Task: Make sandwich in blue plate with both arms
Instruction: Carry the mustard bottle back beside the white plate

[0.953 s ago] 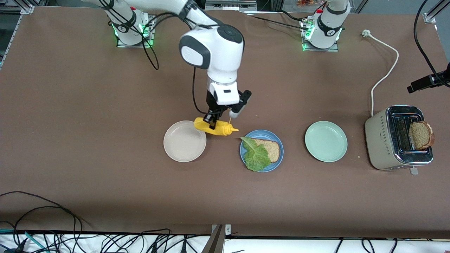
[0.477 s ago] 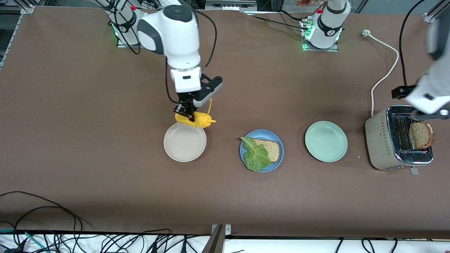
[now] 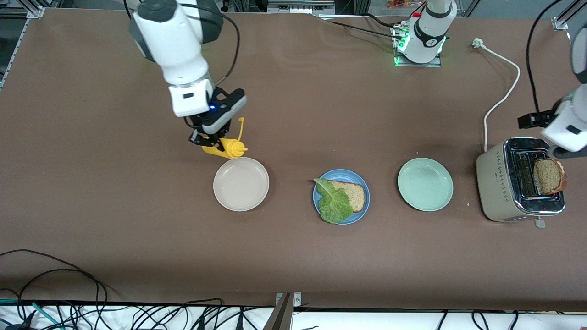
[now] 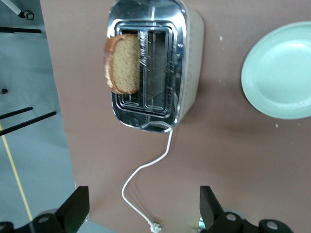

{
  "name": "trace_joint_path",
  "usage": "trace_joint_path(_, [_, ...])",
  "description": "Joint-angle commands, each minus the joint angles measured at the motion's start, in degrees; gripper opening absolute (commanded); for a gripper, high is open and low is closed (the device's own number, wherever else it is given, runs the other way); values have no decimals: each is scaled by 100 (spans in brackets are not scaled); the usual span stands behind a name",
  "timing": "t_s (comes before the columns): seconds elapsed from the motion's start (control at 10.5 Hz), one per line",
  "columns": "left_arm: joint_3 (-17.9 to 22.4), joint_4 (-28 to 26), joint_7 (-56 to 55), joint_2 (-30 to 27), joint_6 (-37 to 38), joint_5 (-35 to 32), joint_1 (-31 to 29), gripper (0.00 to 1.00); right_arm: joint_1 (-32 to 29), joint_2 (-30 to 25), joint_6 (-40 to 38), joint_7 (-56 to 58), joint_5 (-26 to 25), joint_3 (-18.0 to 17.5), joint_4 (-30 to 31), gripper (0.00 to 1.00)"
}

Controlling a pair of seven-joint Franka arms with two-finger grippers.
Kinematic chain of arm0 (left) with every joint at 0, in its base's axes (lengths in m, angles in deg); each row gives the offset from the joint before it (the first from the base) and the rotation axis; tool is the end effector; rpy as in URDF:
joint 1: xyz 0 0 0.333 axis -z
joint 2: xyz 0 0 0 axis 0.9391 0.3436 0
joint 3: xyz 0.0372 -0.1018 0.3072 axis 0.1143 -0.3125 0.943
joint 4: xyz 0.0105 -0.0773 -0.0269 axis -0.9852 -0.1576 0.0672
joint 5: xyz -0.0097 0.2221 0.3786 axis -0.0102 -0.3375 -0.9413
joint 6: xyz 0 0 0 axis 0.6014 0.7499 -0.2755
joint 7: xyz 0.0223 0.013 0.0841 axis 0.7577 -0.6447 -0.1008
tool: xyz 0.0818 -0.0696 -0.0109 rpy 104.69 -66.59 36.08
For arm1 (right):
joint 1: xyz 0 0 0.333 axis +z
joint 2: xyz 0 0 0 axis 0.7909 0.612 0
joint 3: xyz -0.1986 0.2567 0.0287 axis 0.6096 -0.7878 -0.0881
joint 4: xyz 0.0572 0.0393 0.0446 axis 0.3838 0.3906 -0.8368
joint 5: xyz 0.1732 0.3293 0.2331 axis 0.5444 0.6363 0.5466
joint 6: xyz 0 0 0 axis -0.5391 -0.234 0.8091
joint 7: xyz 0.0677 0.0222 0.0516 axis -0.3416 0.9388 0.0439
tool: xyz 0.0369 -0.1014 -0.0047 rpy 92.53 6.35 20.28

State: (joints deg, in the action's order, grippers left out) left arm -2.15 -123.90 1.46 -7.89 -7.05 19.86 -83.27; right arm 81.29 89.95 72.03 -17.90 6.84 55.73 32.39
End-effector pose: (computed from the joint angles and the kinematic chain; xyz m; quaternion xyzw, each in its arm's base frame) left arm 0.6352 0.0568 0.5462 -0.9716 -0.0461 0.1396 0.1855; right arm 0.5681 0.3320 0.4758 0.8575 0.4781 0.1873 0.0311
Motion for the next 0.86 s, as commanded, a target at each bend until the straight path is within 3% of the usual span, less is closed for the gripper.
trace_joint_path(0.0, [-43, 250, 53, 269, -181, 108, -305, 100, -2, -623, 124, 1688, 1309, 587, 715, 0])
trace_joint_path(0.38, [-43, 285, 869, 910, -1217, 108, -1025, 100, -2, -835, -481, 3938, 2873, 1554, 901, 0])
trace_joint_path(0.76, [-43, 285, 1423, 1359, -1903, 265, -1413, 100, -72, -450, -1500, 6899, 4781, 2679, 910, 0])
